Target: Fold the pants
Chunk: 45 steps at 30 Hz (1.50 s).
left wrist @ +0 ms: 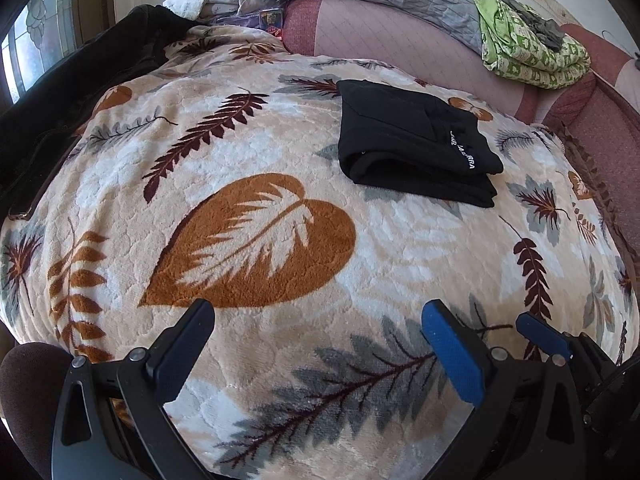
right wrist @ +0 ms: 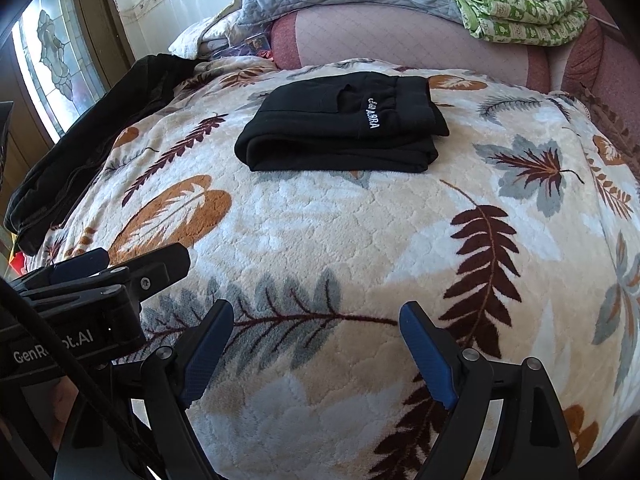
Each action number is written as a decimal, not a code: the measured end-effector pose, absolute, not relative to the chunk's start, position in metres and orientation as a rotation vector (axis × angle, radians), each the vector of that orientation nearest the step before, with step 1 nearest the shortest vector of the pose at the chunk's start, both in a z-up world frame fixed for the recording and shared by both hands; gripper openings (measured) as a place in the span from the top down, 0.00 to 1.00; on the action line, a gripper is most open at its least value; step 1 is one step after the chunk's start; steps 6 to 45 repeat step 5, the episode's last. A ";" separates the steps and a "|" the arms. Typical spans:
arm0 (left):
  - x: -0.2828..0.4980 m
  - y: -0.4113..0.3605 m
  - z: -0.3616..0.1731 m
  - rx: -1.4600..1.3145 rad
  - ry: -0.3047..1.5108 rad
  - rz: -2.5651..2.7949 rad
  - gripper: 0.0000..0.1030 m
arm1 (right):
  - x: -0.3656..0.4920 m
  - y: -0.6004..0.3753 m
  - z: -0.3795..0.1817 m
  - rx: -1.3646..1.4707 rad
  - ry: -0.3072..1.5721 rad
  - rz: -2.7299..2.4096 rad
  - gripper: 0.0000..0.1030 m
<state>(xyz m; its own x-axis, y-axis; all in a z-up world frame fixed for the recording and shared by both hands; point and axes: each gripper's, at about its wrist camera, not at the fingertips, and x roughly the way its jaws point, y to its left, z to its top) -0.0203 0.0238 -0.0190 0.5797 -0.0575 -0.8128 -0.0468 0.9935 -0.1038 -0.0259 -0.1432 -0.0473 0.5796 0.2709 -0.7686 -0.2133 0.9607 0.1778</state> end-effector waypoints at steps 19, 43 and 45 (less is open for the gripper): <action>-0.020 0.024 -0.021 -0.124 0.963 -0.015 0.00 | -0.025 -0.140 -0.047 0.055 0.909 0.290 0.13; -0.020 0.024 -0.021 -0.124 0.963 -0.015 0.00 | -0.025 -0.140 -0.047 0.055 0.909 0.290 0.13; -0.020 0.024 -0.021 -0.124 0.963 -0.015 0.00 | -0.025 -0.140 -0.047 0.055 0.909 0.290 0.13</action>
